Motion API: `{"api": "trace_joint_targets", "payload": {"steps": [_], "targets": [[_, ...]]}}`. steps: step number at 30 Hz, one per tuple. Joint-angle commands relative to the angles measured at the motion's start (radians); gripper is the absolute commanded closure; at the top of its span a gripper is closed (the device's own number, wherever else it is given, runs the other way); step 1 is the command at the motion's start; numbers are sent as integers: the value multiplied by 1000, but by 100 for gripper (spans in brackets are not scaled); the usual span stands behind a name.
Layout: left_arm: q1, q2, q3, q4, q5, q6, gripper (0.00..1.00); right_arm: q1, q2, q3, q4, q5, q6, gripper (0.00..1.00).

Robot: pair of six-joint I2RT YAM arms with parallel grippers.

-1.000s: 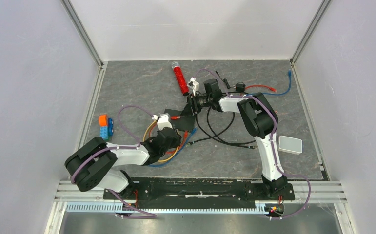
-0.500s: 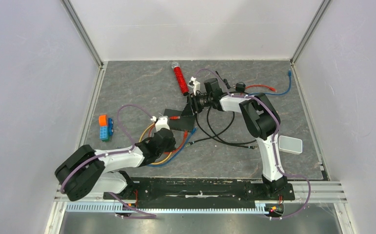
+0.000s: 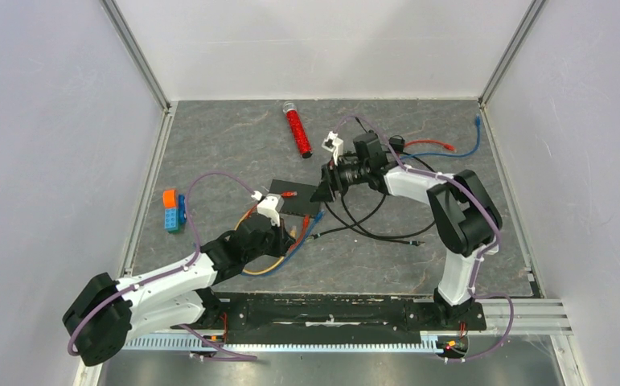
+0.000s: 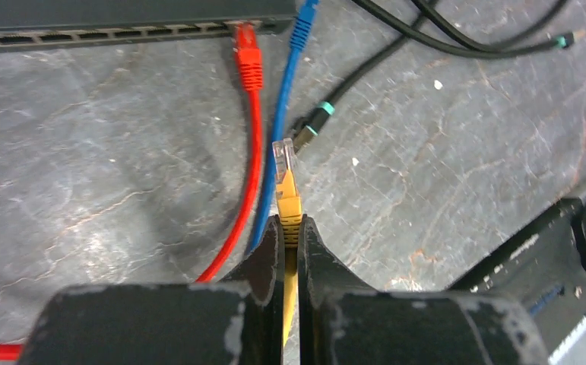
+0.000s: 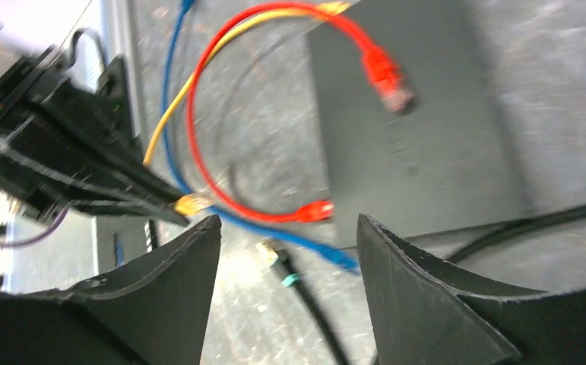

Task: Insert the plug into the switch port
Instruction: Insert the connector into the switch port.

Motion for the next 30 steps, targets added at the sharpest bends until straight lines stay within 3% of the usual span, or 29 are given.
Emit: {"api": "trace_joint_targets", "payload": {"steps": [1,8,23,25,28,30], "targets": [[1,9,36,25,152,53,98,63,-73,-84,41,-155,-101,33],[1,14,42,80,245,34,98,140,-96,-123,4,-275,-224,37],[1,-25,8,154,295,6,98,143,-32,-92,-45,-350,-304,45],[1,-20,4,164,296,4,98,142,-31,-94,-42,-377,-315,58],[1,-18,3,157,278,8,98,142,-41,-92,-32,-411,-314,86],[1,-16,6,147,250,10,98,142,-53,-93,-14,-409,-292,95]]}}
